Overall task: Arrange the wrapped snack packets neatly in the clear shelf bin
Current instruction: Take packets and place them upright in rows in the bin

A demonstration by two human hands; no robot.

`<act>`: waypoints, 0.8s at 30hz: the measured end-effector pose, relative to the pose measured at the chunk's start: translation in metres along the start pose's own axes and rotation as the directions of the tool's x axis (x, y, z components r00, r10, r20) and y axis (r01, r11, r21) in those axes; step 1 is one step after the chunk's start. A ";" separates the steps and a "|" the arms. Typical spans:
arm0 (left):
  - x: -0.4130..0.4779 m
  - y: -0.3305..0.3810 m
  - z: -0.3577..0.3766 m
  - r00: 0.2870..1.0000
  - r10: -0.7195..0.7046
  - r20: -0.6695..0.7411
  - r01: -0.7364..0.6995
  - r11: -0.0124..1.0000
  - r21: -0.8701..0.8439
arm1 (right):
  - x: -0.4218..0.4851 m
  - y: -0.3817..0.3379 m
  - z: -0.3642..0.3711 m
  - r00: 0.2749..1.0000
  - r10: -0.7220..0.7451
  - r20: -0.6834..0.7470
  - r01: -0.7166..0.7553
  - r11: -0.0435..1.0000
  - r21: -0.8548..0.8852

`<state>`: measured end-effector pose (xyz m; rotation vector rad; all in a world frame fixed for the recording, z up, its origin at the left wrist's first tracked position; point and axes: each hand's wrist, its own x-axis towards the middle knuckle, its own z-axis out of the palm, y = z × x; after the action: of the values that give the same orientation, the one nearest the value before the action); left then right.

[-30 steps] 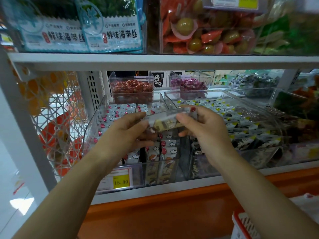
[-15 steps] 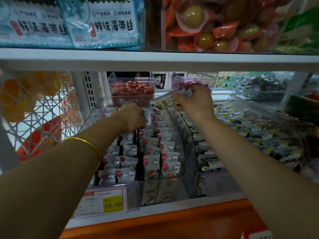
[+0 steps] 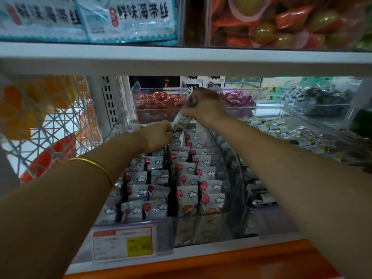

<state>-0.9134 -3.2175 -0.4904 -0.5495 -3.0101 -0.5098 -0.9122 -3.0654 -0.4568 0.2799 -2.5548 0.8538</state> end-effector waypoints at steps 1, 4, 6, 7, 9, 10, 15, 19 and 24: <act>-0.002 -0.001 -0.001 1.000 -0.005 -0.004 0.005 1.000 -0.008 | 0.002 -0.003 0.005 0.999 -0.020 0.040 0.022 0.999 -0.035; -0.009 -0.002 -0.003 1.000 -0.001 -0.022 0.000 0.997 -0.072 | 0.007 -0.012 0.016 0.991 -0.061 0.120 0.075 0.991 -0.109; -0.013 -0.004 -0.004 0.999 0.003 -0.052 -0.009 0.994 -0.110 | 0.013 -0.017 0.018 0.987 -0.058 0.150 0.080 0.987 -0.140; -0.015 -0.004 -0.004 0.998 0.000 -0.059 -0.007 0.993 -0.118 | 0.016 -0.020 0.017 0.987 -0.047 0.152 0.070 0.987 -0.146; -0.016 -0.005 -0.002 0.999 -0.004 -0.041 0.000 0.995 -0.101 | 0.021 -0.022 0.014 0.990 -0.027 0.139 0.047 0.988 -0.144; -0.017 -0.005 -0.001 1.000 -0.007 -0.029 0.005 0.996 -0.090 | 0.023 -0.022 0.012 0.990 -0.020 0.137 0.039 0.989 -0.141; -0.020 -0.004 0.000 0.999 0.020 -0.032 -0.023 0.997 -0.071 | 0.016 -0.018 0.018 0.985 -0.064 0.160 0.097 0.973 -0.210; -0.022 -0.006 -0.001 0.999 0.044 -0.014 -0.044 0.997 -0.056 | 0.016 -0.023 0.025 0.987 -0.114 0.111 0.141 0.952 -0.273; -0.023 -0.009 0.000 0.999 0.044 -0.021 -0.045 0.997 -0.058 | 0.014 -0.022 0.031 0.955 -0.069 0.288 0.141 0.962 -0.234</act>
<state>-0.8952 -3.2331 -0.4951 -0.6093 -2.9653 -0.5991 -0.9278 -3.1027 -0.4611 0.4820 -2.8409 0.4672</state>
